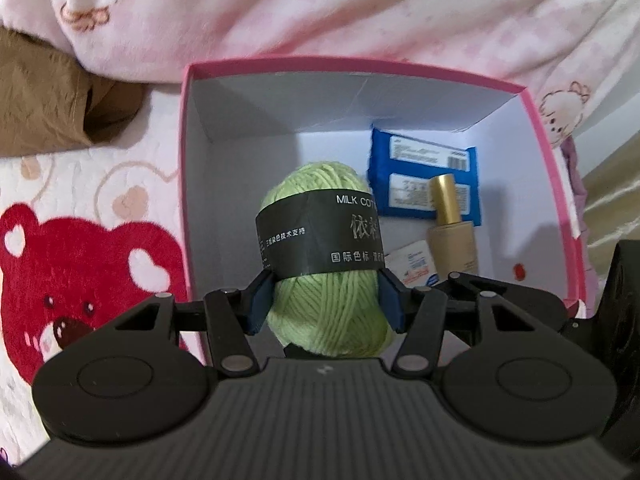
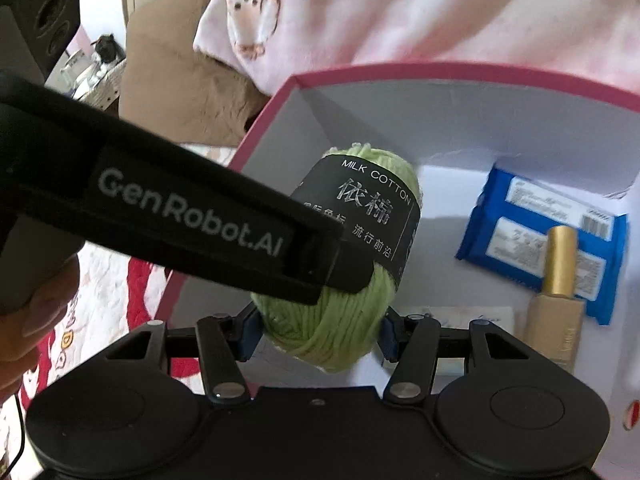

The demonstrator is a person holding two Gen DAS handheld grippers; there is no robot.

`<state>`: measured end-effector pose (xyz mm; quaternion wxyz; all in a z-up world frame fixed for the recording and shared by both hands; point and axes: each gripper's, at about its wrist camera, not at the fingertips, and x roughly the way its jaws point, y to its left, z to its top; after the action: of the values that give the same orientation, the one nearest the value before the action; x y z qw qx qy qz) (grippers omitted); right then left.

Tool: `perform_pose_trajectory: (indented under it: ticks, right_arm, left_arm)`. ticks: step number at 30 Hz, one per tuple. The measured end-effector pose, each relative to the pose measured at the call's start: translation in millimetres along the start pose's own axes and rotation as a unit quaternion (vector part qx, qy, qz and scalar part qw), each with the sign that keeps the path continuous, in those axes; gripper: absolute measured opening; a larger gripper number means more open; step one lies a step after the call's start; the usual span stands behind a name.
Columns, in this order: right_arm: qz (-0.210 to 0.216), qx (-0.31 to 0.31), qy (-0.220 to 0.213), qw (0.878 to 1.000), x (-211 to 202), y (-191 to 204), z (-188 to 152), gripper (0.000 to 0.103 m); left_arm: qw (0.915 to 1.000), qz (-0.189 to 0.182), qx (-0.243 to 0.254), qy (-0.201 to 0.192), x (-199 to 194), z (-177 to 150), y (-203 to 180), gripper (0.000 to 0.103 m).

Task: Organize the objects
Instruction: 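Carry the yarn ball over the pink box and lower it inside, then open the left gripper to release the yarn ball and withdraw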

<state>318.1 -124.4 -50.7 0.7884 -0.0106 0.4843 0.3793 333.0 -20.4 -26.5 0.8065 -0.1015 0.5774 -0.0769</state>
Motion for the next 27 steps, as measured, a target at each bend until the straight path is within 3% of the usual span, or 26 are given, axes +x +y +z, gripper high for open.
perform_pose_trajectory:
  ticks: [5, 8, 12, 19, 27]
  right_arm:
    - [0.009, 0.002, 0.009, 1.000, 1.9, -2.7, -4.8, 0.066]
    - [0.017, 0.011, 0.005, 1.000, -0.6, -6.6, -7.9, 0.066]
    - [0.028, 0.024, -0.009, 0.999, -1.2, -11.8, -15.5, 0.061]
    - [0.017, 0.056, 0.008, 0.998, 14.2, -8.4, -14.2, 0.062]
    - [-0.004, 0.038, -0.039, 0.999, -60.1, -7.5, -25.7, 0.070]
  left_arm:
    - [0.9999, 0.013, 0.007, -0.009, 2.0, 4.9, 2.5, 0.052]
    - [1.0000, 0.002, 0.001, -0.004, 2.7, 9.9, 5.3, 0.052]
    - [0.9999, 0.008, 0.009, -0.006, 2.7, 11.0, 4.1, 0.049]
    - [0.9992, 0.021, 0.024, -0.022, -2.8, 8.8, 4.5, 0.047]
    - [0.9967, 0.005, 0.056, -0.060, -40.2, -9.6, -0.7, 0.049]
